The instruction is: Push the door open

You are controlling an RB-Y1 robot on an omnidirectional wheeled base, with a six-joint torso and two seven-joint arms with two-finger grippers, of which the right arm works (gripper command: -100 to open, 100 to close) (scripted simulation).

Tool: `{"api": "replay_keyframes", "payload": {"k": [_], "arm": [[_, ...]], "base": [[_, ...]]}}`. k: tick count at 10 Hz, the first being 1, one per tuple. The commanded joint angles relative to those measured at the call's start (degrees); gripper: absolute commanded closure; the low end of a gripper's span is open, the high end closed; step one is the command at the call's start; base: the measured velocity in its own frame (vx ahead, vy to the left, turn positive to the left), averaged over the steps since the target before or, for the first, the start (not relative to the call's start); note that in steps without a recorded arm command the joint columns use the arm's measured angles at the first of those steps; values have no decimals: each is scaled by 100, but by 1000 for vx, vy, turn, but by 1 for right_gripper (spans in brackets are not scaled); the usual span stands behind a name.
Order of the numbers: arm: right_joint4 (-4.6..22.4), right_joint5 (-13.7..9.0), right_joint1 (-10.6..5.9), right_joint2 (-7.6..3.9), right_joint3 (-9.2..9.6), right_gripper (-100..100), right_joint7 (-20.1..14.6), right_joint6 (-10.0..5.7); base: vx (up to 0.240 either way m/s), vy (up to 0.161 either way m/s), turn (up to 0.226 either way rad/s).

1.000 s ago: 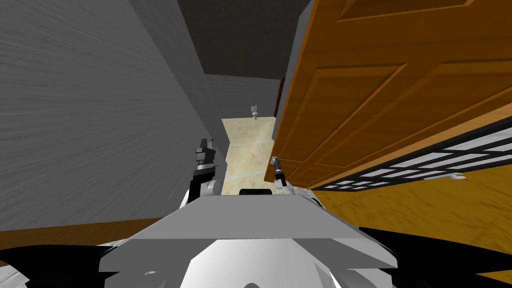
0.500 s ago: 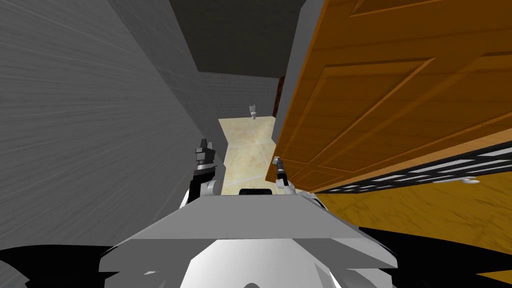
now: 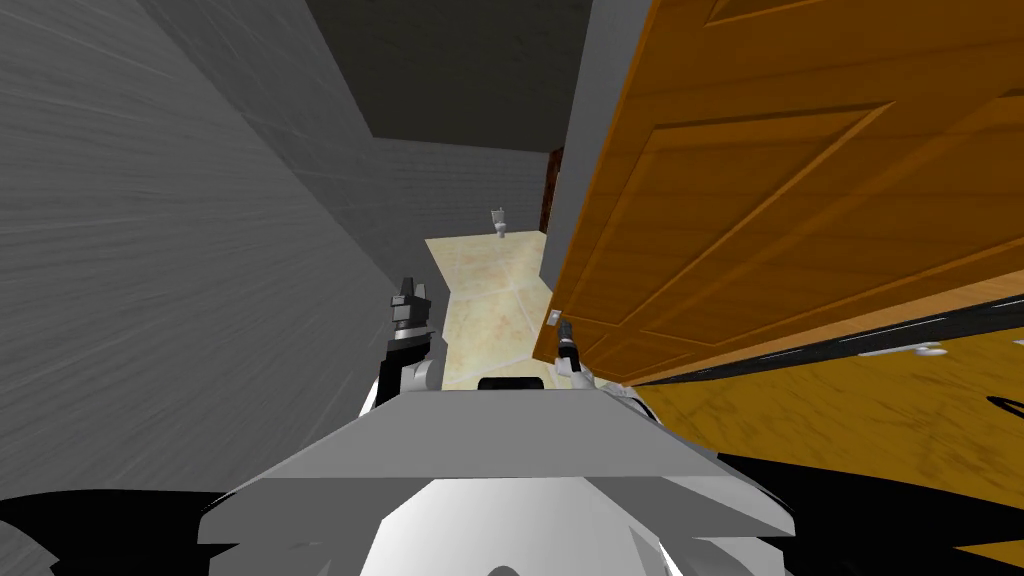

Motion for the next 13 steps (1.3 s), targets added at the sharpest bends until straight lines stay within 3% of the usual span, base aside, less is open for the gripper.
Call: {"api": "replay_keyframes", "payload": {"k": [1,6,7,13], "arm": [[-16,-8,-3,29,1,-100,-2,32],[-51,-59,-34,155,-34,-100,4,85],[-54,-53,-24,137,-30,-100,5,79],[-30,-95,38,94,-92,-100,18,-64]], "base": [[-180,133,-38],[-208,108,-43],[-82,71,-20],[192,-40,34]]}}
